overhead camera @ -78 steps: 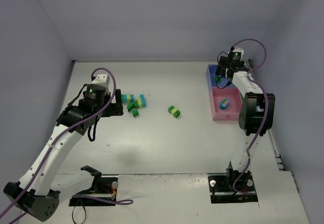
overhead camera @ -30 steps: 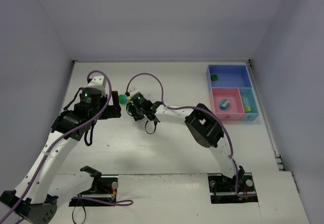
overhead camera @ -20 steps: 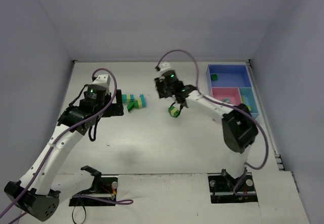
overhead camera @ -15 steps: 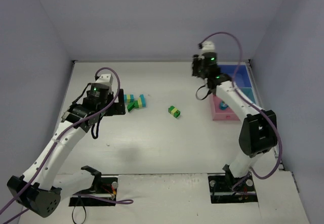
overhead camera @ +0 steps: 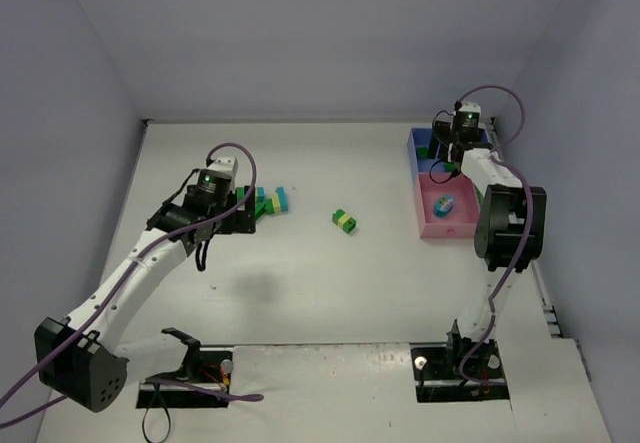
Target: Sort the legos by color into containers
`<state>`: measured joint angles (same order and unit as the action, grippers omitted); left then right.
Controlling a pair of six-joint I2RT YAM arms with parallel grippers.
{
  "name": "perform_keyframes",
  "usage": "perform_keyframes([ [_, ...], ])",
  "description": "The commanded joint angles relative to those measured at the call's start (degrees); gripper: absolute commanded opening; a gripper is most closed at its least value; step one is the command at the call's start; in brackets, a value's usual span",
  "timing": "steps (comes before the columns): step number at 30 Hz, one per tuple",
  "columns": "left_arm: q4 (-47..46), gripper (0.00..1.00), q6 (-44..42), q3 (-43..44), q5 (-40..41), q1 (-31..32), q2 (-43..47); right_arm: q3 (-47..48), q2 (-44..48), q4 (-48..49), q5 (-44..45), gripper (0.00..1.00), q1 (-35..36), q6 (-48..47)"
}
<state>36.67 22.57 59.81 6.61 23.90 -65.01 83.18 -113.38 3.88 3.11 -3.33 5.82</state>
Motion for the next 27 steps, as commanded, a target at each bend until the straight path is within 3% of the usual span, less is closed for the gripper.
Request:
perform_keyframes([
  [1, -6.8, 0.91, -3.0, -0.2, -0.6, 0.1, -2.0, 5.2, 2.1, 2.0, -2.5, 0.72, 0.3, -0.6],
  [5, -11.9, 0.89, -6.3, -0.4, -1.0, 0.1, -6.5, 4.2, 4.4, 1.7, -6.2, 0.74, 0.7, 1.0],
  [11, -22.1, 0.79, -14.2, 0.3, -2.6, 0.0, -14.8, -2.1, 15.9, 1.7, -9.7, 0.74, 3.0, 6.8],
  [17, -28.7, 0.68, -21.9, 0.7, -6.6, -3.2, -25.0, -7.4, 24.8, 1.5, -10.8, 0.75, 11.1, 6.7],
  [20, -30.8, 0.63, -22.5, 3.2, -14.2, -6.7, -30.5, -12.7, 29.9, 1.6, -13.6, 0.75, 14.2, 9.2],
  [27, -28.7, 0.59, -27.6, 9.2, -17.2, -7.7, -37.5, -19.5, 37.0, 1.2, -15.3, 0.75, 15.0, 8.6],
])
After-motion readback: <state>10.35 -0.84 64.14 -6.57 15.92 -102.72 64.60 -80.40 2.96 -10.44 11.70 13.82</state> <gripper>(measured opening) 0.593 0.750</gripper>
